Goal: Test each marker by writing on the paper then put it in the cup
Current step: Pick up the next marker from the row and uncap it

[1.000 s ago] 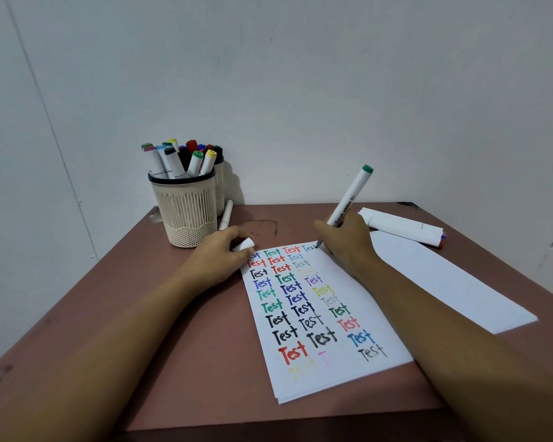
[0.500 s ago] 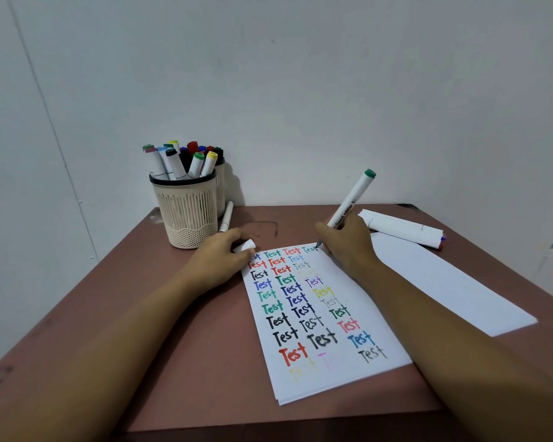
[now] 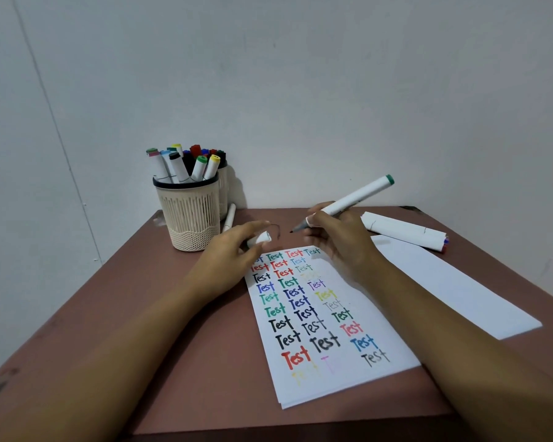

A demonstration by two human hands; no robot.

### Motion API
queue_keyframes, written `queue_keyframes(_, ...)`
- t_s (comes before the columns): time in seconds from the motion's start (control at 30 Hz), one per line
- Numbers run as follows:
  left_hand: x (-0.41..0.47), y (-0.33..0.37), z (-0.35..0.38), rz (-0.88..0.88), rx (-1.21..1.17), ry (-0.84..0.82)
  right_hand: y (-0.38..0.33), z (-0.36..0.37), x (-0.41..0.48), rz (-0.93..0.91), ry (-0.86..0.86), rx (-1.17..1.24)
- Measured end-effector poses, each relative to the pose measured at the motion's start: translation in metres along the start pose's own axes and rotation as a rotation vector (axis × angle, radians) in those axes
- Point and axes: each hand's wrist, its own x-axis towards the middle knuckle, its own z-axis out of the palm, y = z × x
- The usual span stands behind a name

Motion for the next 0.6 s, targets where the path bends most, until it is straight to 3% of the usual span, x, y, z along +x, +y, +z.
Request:
queue_keyframes(0.23,0.001,0.005,0.001,0.042,0.039,0.044,0.0,0.012,-0.006,0.014,-0.123,0.063)
queue_keyframes(0.47,-0.002,0.01,0.001,0.11,-0.043,0.041,0.006,0.016,-0.011,0.009,-0.208,-0.083)
queue_keyframes(0.6,-0.003,0.012,0.001,0.154,-0.057,0.087,0.006,0.016,-0.012,0.011,-0.175,-0.163)
